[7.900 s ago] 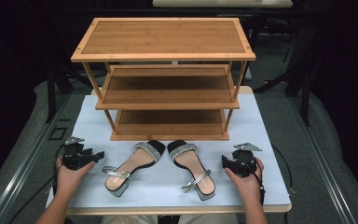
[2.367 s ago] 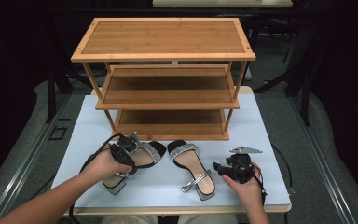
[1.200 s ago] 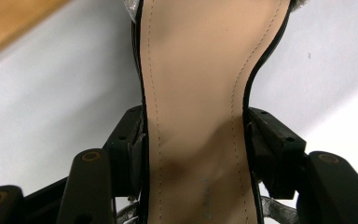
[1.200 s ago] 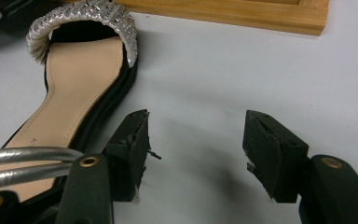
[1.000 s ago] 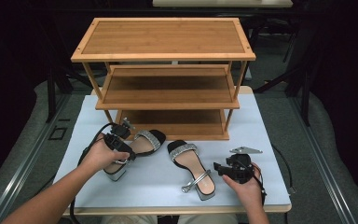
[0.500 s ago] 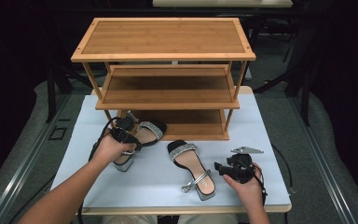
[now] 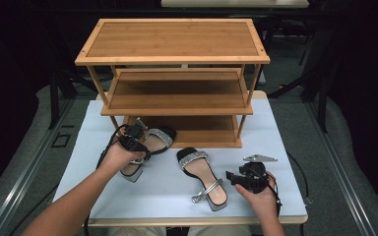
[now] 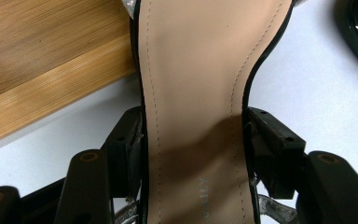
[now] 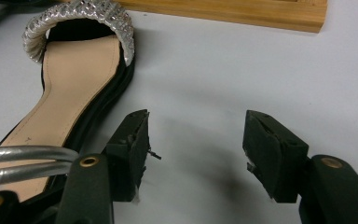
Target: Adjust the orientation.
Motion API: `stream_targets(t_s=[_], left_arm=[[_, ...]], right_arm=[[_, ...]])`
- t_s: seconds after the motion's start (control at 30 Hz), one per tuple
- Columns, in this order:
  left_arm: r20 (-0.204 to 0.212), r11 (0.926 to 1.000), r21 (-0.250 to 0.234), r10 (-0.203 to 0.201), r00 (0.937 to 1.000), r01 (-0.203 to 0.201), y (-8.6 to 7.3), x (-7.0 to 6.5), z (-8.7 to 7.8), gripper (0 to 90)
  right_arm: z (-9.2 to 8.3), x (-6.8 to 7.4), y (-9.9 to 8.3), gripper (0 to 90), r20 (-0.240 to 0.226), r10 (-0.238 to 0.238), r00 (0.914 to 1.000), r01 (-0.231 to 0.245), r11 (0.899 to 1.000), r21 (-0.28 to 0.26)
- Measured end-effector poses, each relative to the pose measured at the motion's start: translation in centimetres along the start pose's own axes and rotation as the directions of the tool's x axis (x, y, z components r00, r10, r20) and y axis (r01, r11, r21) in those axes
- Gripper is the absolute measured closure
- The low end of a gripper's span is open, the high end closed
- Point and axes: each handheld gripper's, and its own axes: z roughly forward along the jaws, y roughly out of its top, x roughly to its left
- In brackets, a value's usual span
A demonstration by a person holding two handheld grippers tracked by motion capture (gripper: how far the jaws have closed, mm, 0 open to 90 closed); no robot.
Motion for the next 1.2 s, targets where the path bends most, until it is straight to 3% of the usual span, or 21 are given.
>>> stream_targets(t_s=[0.17, 0.33, 0.37, 0.4, 0.43, 0.47, 0.57, 0.67, 0.7, 0.73, 0.77, 0.83, 0.97, 1.2], left_arm=[[0.037, 0.999, -0.005, -0.044, 0.9984, 0.044, 0.1, 0.5, -0.3, 42.0], [0.027, 0.9988, -0.027, -0.041, 0.9988, 0.041, 0.1, 0.4, -0.7, 42.1], [0.024, 0.9996, -0.028, -0.003, 0.9997, 0.003, 0.2, 0.6, -0.9, 42.1], [0.039, 0.9975, -0.039, 0.061, 0.9974, -0.059, 0.3, 0.7, -1.0, 41.8], [0.02, 0.9989, -0.047, 0.007, 0.9998, -0.006, 0.1, 0.1, -1.1, 41.7], [0.0, 0.999, -0.04, 0.02, 0.9998, -0.02, 0.1, 0.1, -1.3, 41.7], [-0.02, 0.9955, -0.083, 0.043, 0.9989, -0.044, 0.1, -0.2, -2.3, 44.4], [0.006, 0.9923, -0.119, 0.036, 0.9993, -0.035, 0.0, -0.5, -3.8, 45.3], [0.015, 0.9934, -0.104, 0.05, 0.9986, -0.048, 0.0, -0.5, -4.3, 45.6], [0.036, 0.9957, -0.092, 0.009, 0.9993, -0.006, -0.2, -0.8, -4.4, 45.7], [0.044, 0.9951, -0.093, 0.036, 0.9984, -0.032, -0.4, -0.7, -4.6, 45.8], [0.014, 0.99, -0.126, 0.065, 0.9978, -0.063, -1.0, -0.8, -5.3, 47.5], [0.035, 0.9849, -0.151, 0.092, 0.9951, -0.086, -2.4, -1.2, -6.1, 48.7], [0.029, 0.9726, -0.197, 0.131, 0.9909, -0.123, -4.2, -1.6, -8.0, 53.8]], right_arm=[[0.1, 0.0, 0.0, 40.3, 0.002, 0.001, 1.0, -0.001, 1.0, 0.003], [0.1, 0.0, 0.0, 40.2, 0.002, 0.0, 1.0, 0.0, 1.0, 0.002], [0.1, 0.0, 0.0, 40.2, 0.001, 0.0, 1.0, 0.0, 1.0, 0.002], [0.1, 0.0, 0.0, 40.2, 0.002, 0.0, 1.0, 0.0, 1.0, 0.002], [0.2, 0.0, -0.1, 40.2, 0.008, 0.002, 1.0, -0.002, 1.0, -0.002], [0.2, 0.0, -0.1, 40.2, 0.007, 0.0, 1.0, 0.0, 1.0, -0.002], [0.1, 0.0, 0.0, 40.2, 0.008, 0.004, 1.0, -0.004, 1.0, -0.003], [0.1, 0.0, 0.0, 40.2, 0.0, 0.002, 1.0, -0.002, 1.0, 0.002], [0.1, 0.0, -0.1, 40.2, 0.007, 0.002, 1.0, -0.002, 1.0, -0.004], [0.1, 0.1, 0.0, 40.2, 0.017, 0.002, 0.9998, -0.002, 1.0, -0.002], [0.1, 0.0, 0.0, 40.2, 0.006, 0.003, 1.0, -0.003, 1.0, -0.001], [0.0, 0.0, 0.0, 40.2, -0.014, 0.005, 0.9999, -0.005, 1.0, 0.001], [0.1, 0.0, 0.0, 40.2, 0.003, 0.008, 1.0, -0.008, 1.0, -0.006], [0.1, 0.1, 0.0, 40.2, -0.004, -0.001, 1.0, 0.001, 1.0, 0.003]])
